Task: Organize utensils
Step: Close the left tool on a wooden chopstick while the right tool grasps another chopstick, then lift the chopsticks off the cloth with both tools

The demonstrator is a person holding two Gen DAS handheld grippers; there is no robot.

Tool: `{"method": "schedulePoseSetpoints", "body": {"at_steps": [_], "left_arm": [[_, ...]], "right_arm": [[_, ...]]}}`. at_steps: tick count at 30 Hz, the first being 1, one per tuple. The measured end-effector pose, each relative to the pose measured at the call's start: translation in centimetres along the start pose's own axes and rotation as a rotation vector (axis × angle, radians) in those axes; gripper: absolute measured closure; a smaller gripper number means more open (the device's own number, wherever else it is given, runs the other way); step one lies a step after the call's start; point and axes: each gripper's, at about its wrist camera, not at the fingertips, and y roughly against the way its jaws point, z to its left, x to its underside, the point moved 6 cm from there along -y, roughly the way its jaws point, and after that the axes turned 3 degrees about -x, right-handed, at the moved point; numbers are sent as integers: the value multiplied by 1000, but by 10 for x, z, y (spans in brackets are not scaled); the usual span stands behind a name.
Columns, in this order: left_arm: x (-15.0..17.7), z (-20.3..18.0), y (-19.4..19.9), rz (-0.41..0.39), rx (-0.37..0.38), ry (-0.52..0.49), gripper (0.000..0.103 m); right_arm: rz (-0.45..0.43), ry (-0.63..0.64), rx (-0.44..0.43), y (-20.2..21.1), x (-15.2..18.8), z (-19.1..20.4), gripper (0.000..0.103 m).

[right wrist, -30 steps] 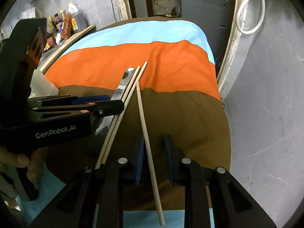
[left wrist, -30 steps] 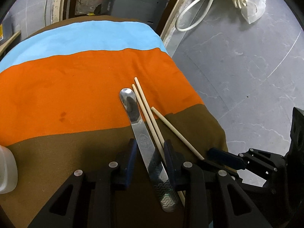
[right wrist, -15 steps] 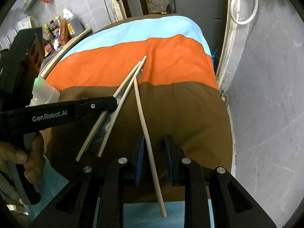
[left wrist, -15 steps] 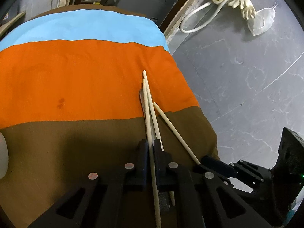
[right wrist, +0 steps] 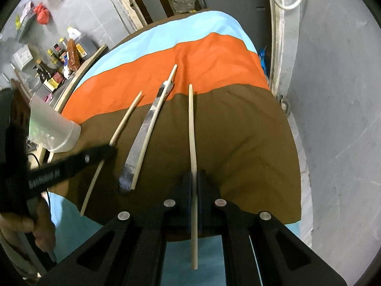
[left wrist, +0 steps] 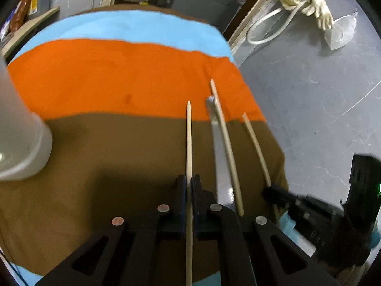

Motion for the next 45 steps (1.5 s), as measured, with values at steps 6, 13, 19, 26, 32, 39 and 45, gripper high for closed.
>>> {"method": "schedulePoseSetpoints", "body": {"at_steps": [6, 13, 19, 26, 32, 39, 45], "left_arm": [[-4, -7, -9, 55, -10, -49, 98], [-15, -12, -20, 135, 1, -81, 97], [-25, -15, -26, 160, 3, -81, 97], [-31, -12, -30, 180, 42, -56, 97], [-31, -10, -34, 210, 79, -20, 97], [-31, -16, -33, 196, 36, -68, 97], [-32, -20, -26, 163, 5, -105, 98]], "right_arm": [[27, 21, 5, -10, -11, 4, 99], [70, 35, 4, -14, -21, 6, 98], [62, 29, 6, -21, -35, 11, 85], [89, 144, 74, -29, -37, 31, 67], [87, 96, 44, -22, -41, 19, 80], [87, 135, 88, -26, -39, 20, 84], [46, 75, 75, -19, -42, 15, 99]]}}
